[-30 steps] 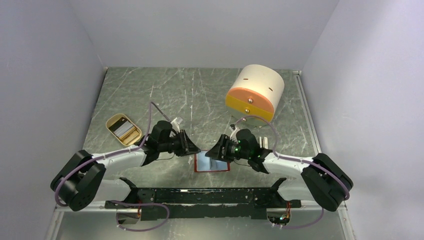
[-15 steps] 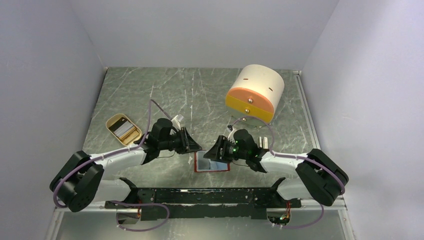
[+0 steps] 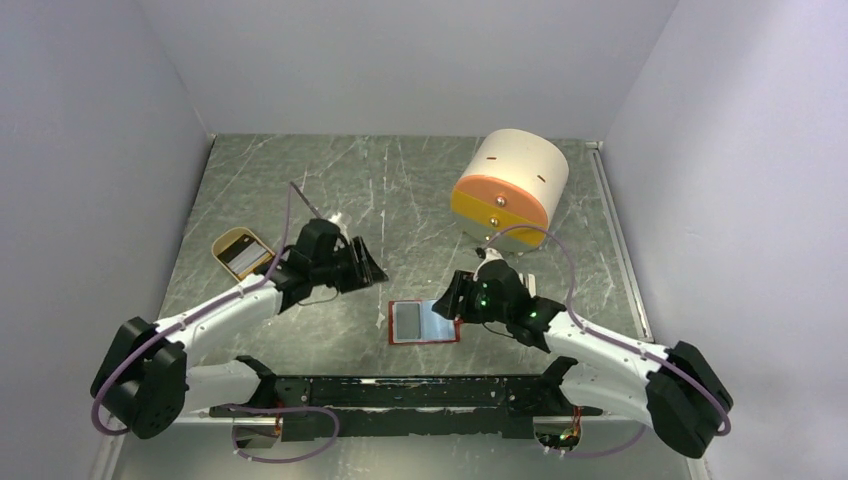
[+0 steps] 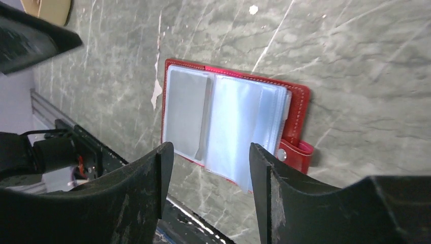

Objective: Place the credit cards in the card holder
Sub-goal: Pick up the credit card from the storage box.

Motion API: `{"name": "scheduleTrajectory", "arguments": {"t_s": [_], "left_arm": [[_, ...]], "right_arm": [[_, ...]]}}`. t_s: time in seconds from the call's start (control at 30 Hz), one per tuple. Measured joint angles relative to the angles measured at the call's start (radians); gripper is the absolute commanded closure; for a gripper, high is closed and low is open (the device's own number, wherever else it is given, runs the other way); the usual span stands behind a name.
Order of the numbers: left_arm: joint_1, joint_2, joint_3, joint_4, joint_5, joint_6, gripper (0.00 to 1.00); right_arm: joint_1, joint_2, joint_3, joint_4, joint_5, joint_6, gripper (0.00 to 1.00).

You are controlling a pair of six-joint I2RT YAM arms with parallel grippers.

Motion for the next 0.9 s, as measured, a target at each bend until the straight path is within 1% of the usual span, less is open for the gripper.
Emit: {"name": "scheduleTrajectory", "arguments": {"t_s": [0.07, 0.17, 0.2, 0.3, 0.37, 0.4, 0.5, 0.53, 0.6, 0.7, 0.8, 0.9], "left_arm": [[0.029, -0.005, 0.073, -0.093, -0.067, 0.046, 0.43], [0.082, 0.003, 0.212, -0.26, -0.201, 0.136, 0.44], [0.101, 0.011, 0.265, -0.32, -0.255, 0.174, 0.46], [0.156, 0.035, 0.364, -0.432, -0.378, 0.297, 0.52], [0.183, 0.048, 0.394, -0.487, -0.47, 0.397, 0.51], [0.195, 0.053, 0.396, -0.499, -0.491, 0.421, 0.49], [0.237, 0.06, 0.396, -0.551, -0.603, 0.551, 0.48], [0.253, 0.061, 0.396, -0.556, -0.624, 0.59, 0.46], [0.293, 0.058, 0.384, -0.541, -0.657, 0.678, 0.48], [0.368, 0.027, 0.292, -0.449, -0.684, 0.837, 0.49], [0.456, -0.009, 0.189, -0.368, -0.663, 0.994, 0.47], [0.553, -0.014, 0.15, -0.29, -0.605, 1.129, 0.33]], "right_arm": [[0.0, -0.04, 0.013, -0.05, 0.033, -0.023, 0.4], [0.0, -0.088, 0.029, -0.092, 0.058, -0.053, 0.4], [0.0, -0.098, 0.03, -0.095, 0.06, -0.06, 0.39], [0.0, -0.13, 0.03, -0.107, 0.06, -0.076, 0.39], [0.0, -0.149, 0.03, -0.111, 0.057, -0.086, 0.39], [0.0, -0.156, 0.03, -0.111, 0.055, -0.09, 0.39], [0.0, -0.167, 0.03, -0.11, 0.043, -0.103, 0.39], [0.0, -0.168, 0.03, -0.11, 0.034, -0.107, 0.39], [0.0, -0.17, 0.03, -0.11, 0.018, -0.114, 0.39], [0.0, -0.173, 0.03, -0.109, -0.01, -0.12, 0.39], [0.0, -0.181, 0.03, -0.106, -0.035, -0.124, 0.39], [0.0, -0.191, 0.03, -0.095, -0.055, -0.128, 0.39]]}}
